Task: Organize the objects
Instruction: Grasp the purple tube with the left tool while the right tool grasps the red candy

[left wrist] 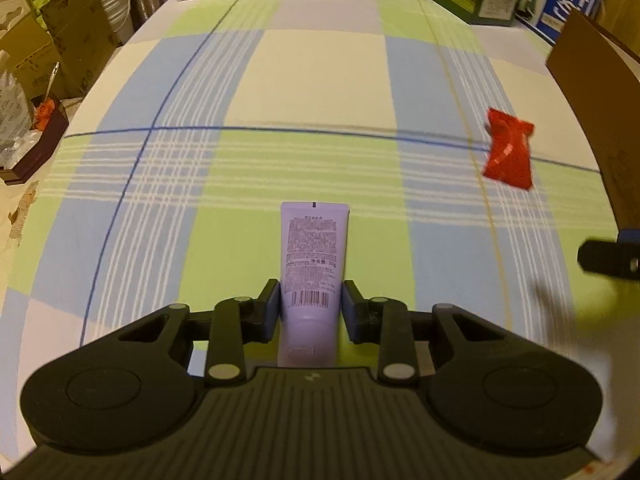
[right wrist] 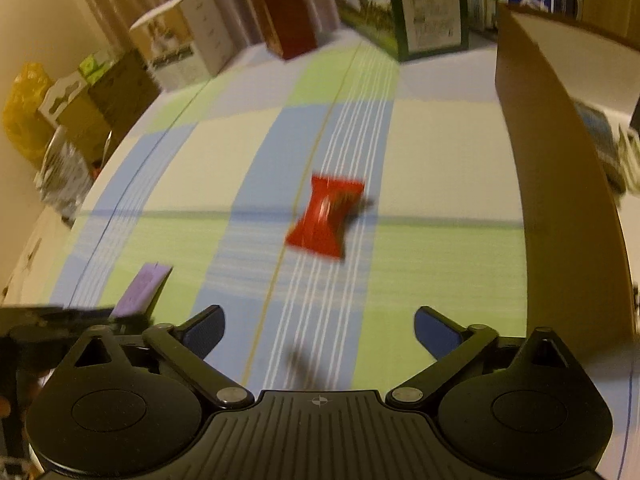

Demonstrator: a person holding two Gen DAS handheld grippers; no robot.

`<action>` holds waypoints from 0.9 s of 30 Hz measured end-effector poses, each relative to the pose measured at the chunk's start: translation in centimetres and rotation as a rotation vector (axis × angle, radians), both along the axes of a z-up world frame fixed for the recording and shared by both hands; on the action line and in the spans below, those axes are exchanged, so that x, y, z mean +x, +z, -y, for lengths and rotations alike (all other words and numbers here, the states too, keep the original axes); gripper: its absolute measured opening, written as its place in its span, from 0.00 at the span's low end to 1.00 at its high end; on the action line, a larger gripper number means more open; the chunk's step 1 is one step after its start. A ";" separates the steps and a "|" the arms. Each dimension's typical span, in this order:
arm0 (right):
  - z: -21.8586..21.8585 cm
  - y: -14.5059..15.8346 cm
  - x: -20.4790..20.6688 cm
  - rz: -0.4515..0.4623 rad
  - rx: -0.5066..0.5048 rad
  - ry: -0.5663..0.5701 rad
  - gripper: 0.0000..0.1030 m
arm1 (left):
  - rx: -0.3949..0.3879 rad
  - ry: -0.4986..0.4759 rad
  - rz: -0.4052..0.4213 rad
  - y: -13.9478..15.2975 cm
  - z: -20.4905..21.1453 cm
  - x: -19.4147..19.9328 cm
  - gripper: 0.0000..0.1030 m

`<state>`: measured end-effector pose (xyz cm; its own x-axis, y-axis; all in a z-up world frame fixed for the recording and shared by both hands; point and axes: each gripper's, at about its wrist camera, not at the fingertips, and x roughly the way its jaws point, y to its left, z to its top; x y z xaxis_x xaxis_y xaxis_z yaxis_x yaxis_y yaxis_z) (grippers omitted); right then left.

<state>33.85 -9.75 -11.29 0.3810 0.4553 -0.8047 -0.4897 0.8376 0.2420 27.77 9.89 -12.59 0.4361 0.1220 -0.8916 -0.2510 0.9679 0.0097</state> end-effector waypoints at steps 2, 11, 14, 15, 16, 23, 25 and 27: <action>-0.5 -0.3 1.3 0.007 0.011 -0.029 0.78 | 0.006 0.011 0.001 -0.1 -0.4 0.6 0.27; -3.6 -2.1 5.6 -0.017 0.043 -0.090 0.55 | 0.005 0.045 0.006 -0.4 -2.1 3.1 0.27; -4.4 -2.8 6.2 -0.025 0.025 -0.081 0.32 | 0.004 0.044 0.008 -0.4 -2.2 3.5 0.27; -4.6 -3.0 6.3 -0.030 0.016 -0.075 0.26 | 0.005 0.042 0.007 -0.4 -2.2 3.6 0.27; -4.5 -3.1 6.3 -0.028 0.021 -0.072 0.25 | 0.006 0.041 0.007 -0.4 -2.2 3.6 0.27; -3.7 -2.9 4.5 -0.040 -0.002 0.024 0.23 | 0.004 0.035 0.000 -0.5 -2.0 3.4 0.27; -3.1 -2.8 3.3 -0.048 -0.015 0.058 0.23 | 0.000 0.030 -0.004 -0.4 -1.7 3.1 0.27; -2.3 -2.7 2.0 -0.062 -0.022 0.100 0.23 | -0.002 0.019 -0.009 -0.4 -1.2 2.8 0.27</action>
<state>35.89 -7.44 -14.04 0.2835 0.4708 -0.8354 -0.5558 0.7906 0.2569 30.58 11.06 -12.95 0.4252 0.1287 -0.8959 -0.2697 0.9629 0.0104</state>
